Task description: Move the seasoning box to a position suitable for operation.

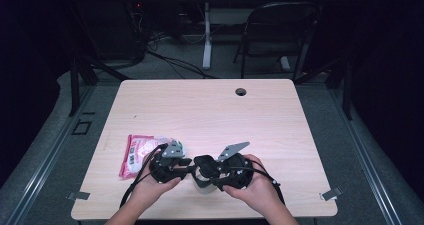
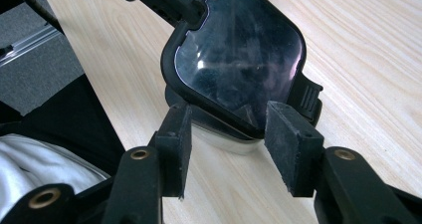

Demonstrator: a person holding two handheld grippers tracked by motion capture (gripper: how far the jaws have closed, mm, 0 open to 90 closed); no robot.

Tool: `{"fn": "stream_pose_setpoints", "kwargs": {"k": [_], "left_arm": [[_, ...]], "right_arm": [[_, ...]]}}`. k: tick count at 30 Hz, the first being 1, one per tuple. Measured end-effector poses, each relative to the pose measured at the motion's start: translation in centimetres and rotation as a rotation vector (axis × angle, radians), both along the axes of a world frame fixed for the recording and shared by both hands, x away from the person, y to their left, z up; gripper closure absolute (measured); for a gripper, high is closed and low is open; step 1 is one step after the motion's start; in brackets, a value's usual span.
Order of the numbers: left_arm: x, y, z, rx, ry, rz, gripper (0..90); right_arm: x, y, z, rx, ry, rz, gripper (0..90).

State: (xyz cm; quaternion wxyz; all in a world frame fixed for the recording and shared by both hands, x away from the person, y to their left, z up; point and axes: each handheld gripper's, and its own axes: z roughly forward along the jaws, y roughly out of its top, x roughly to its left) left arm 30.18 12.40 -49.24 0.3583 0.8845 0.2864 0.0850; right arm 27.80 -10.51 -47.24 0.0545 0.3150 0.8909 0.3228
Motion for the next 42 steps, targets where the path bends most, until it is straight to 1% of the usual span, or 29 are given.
{"fn": "stream_pose_setpoints", "kwargs": {"k": [4,5,7,11,12,16,18,19,21,23,26,28,31,33,34,36,37,39,42], "left_arm": [[0.2,0.0,-0.5,0.005,0.012,0.006,68.9],[0.2,0.0,-0.5,-0.005,0.014,0.005,69.2],[0.3,0.1,-0.6,-0.014,0.021,0.002,70.3],[0.2,0.1,-0.6,-0.018,0.023,-0.008,73.7],[0.2,0.1,-0.6,-0.019,0.024,-0.01,74.6],[0.2,0.1,-0.6,-0.02,0.026,-0.016,76.9],[0.2,0.1,-0.6,-0.02,0.026,-0.017,77.0],[0.2,0.1,-0.6,-0.021,0.027,-0.017,77.0],[0.3,0.1,-0.6,-0.024,0.03,-0.015,77.0],[0.2,0.0,-0.6,-0.035,0.041,-0.016,76.2],[0.0,-0.7,-0.6,-0.009,0.001,-0.01,72.8],[-0.1,-0.9,-0.6,-0.003,-0.008,-0.009,72.6],[0.1,-0.8,-0.7,-0.016,0.003,-0.008,72.4],[0.2,-0.6,-0.8,-0.036,0.019,-0.002,72.1],[0.2,-0.6,-0.8,-0.037,0.02,-0.001,71.9],[0.3,-0.6,-0.8,-0.039,0.017,-0.002,72.0],[0.3,-0.7,-0.8,-0.039,0.017,-0.002,72.0],[0.3,-0.7,-0.8,-0.039,0.018,-0.004,72.3],[0.3,-0.6,-0.8,-0.041,0.019,-0.007,72.4]], "right_arm": [[0.0,-0.1,0.1,-0.001,0.001,0.003,54.4],[0.0,-0.2,0.1,0.002,0.002,0.004,54.6],[0.0,-0.2,0.2,0.007,0.0,0.001,55.1],[0.0,-0.3,0.2,0.02,-0.003,-0.007,56.5],[0.0,-0.4,0.3,0.012,-0.002,-0.002,57.1],[0.1,-0.5,0.4,0.031,-0.001,-0.006,59.7],[0.1,-0.6,0.4,0.035,0.0,-0.008,59.9],[0.1,-0.7,0.6,0.025,0.0,-0.005,60.0],[0.1,-0.8,0.6,0.039,-0.003,-0.013,60.5],[0.1,-1.0,0.6,0.041,-0.003,-0.018,60.7],[0.2,-1.3,0.7,0.053,-0.001,-0.026,61.1],[0.1,-1.4,0.8,0.051,-0.003,-0.033,61.4],[0.1,-1.5,0.8,0.062,-0.006,-0.04,61.9],[0.1,-1.7,0.9,0.055,-0.007,-0.04,61.9],[0.1,-1.8,0.9,0.063,-0.007,-0.046,61.9],[0.2,-2.1,1.1,0.063,-0.01,-0.053,62.1],[0.2,-2.2,1.1,0.072,-0.012,-0.06,62.5],[0.2,-2.5,1.2,0.075,-0.014,-0.067,63.7],[0.3,-2.9,1.3,0.091,-0.01,-0.075,68.0]]}}
